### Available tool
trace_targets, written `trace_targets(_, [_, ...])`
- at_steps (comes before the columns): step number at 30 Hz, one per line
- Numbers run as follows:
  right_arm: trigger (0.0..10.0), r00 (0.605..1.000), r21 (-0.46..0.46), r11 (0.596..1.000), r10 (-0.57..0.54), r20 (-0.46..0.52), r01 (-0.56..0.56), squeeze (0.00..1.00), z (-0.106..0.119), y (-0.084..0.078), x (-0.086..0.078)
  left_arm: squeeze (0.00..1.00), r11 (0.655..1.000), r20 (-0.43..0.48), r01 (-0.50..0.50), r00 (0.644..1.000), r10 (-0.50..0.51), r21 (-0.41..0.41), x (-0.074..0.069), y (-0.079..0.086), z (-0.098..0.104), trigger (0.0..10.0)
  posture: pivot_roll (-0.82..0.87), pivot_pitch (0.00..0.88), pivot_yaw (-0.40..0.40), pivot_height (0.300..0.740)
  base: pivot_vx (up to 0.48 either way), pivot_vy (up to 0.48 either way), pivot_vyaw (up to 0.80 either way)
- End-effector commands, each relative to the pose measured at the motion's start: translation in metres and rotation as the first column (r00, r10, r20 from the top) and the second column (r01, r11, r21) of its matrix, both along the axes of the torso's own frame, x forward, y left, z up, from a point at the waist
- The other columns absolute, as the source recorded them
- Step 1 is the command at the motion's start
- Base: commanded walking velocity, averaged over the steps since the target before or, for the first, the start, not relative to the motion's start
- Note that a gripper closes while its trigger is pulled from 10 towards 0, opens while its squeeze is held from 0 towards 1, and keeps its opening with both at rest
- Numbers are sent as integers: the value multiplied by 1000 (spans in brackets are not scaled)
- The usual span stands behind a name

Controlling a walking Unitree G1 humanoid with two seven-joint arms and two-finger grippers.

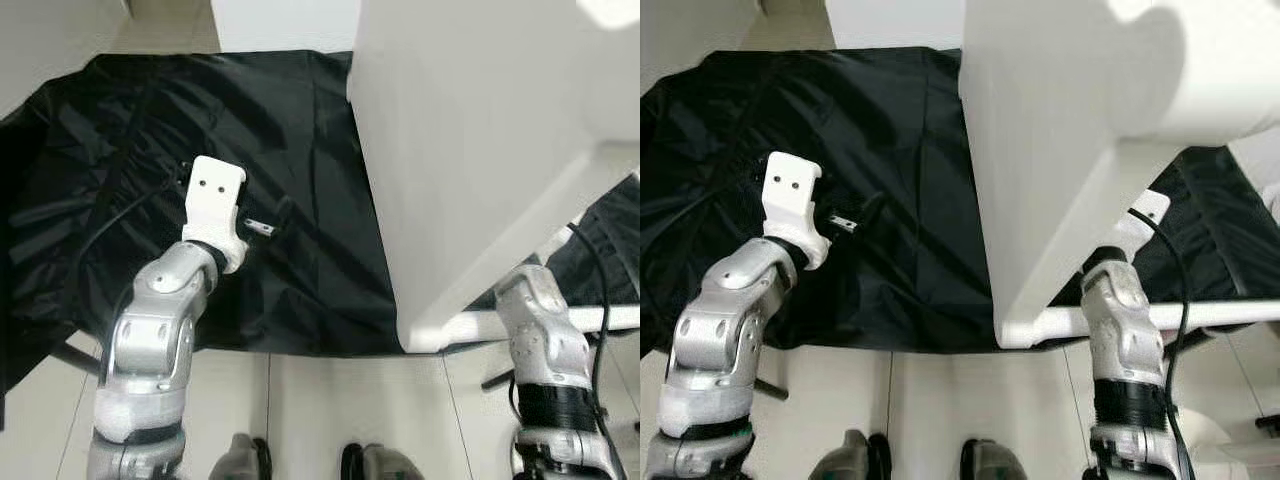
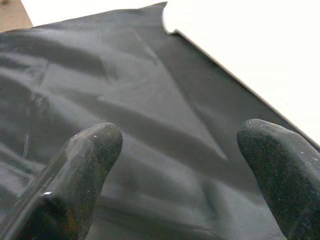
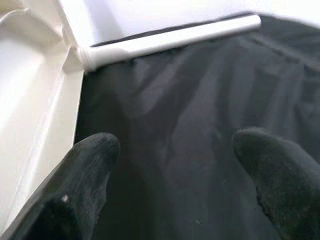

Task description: Building children table

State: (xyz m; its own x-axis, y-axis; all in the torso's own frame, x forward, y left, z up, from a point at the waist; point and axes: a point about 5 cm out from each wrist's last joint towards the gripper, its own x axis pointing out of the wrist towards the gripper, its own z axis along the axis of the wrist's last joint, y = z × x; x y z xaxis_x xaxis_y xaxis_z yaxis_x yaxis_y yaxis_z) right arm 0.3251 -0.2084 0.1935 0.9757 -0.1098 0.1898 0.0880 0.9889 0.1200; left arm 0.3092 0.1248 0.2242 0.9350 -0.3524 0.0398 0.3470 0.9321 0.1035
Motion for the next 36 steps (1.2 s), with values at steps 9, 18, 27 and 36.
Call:
trace_targets(9, [10000, 999, -58, 998, -22, 47, 25, 0, 0, 11, 2, 0, 946, 147, -321, 934, 324, -49, 5, 20, 6, 10000, -120, 118, -6, 740, 0, 0, 0])
trace_targets(18, [10000, 997, -86, 995, -45, 67, 51, 0, 0, 9, 3, 0, 976, 178, -213, 960, 217, -40, 2, 7, 2, 10000, -124, 113, -1, 740, 0, 0, 0])
trace_targets(27, [10000, 993, -131, 990, -42, 114, 57, 0, -1, 19, -3, 0, 978, 185, -196, 961, 205, -63, 0, 5, -3, 10000, -129, 107, 2, 740, 0, 0, 0])
trace_targets(36, [10000, 993, -129, 990, -47, 113, 61, 0, -9, 24, -8, 0, 978, 181, -172, 965, 191, -114, -5, -8, -8, 10000, -134, 89, 5, 740, 0, 0, 0])
